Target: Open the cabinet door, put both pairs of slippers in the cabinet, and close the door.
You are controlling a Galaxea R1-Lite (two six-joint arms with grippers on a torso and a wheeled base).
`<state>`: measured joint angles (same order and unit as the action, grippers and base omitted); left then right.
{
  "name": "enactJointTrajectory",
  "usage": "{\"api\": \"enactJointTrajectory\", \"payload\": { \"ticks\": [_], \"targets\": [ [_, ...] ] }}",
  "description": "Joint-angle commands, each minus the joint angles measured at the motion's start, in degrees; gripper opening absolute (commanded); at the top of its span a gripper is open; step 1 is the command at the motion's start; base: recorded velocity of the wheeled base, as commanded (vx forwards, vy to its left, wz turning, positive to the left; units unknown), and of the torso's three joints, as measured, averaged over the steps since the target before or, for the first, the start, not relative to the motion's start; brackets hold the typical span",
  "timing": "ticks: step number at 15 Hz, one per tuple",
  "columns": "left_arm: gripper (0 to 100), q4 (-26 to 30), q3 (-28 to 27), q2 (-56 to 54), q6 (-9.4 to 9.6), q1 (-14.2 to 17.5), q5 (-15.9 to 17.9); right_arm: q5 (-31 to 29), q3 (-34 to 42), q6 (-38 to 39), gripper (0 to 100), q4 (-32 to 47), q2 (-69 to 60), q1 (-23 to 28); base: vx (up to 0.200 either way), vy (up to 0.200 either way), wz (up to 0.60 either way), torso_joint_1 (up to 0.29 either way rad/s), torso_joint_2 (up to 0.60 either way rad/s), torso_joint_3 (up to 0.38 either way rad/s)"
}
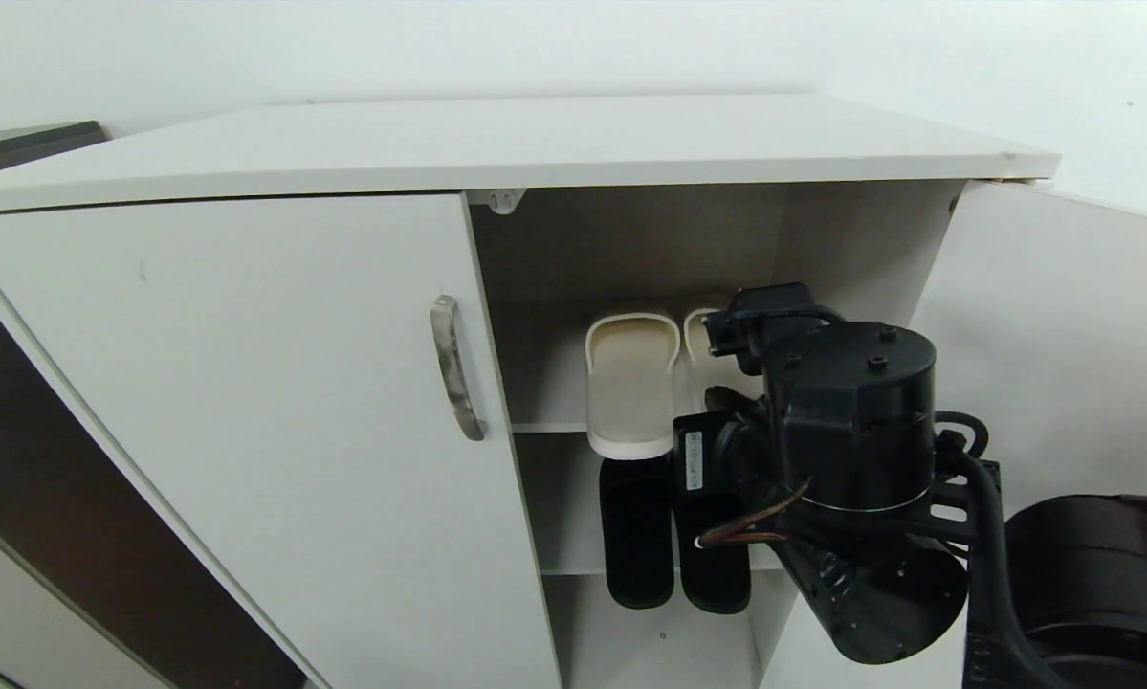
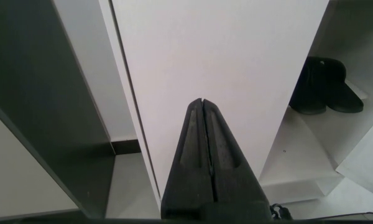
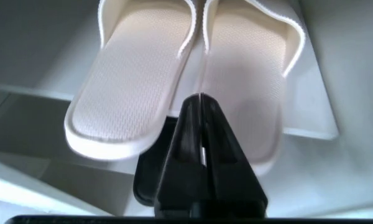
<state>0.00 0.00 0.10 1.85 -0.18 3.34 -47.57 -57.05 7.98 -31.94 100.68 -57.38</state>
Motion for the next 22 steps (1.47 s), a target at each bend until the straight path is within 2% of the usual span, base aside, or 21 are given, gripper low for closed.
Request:
{"api": "enactJointTrajectory", "payload": {
  "ticks": [1,7,22],
  "targets": [
    [0,0.0,0.0,-0.01,-0.01,0.01,0.0,0.02,0.63,0.01,0,-0.05,-1.01,-0.19,0.0,0.0,0.0,0.0,0.0,0.0],
    [0,0.0,0.0,-0.01,-0.01,0.01,0.09,-0.07,0.63,-0.07,0,-0.4,0.04,-0.63,0.0,0.0,0.0,0.0,0.0,0.0],
    [0,0.0,0.0,-0.01,-0.01,0.01,0.09,0.11,1.77,0.19,0,-0.84,0.3,-0.63,-0.2,0.0,0.0,0.003,0.0,0.002]
  ]
}}
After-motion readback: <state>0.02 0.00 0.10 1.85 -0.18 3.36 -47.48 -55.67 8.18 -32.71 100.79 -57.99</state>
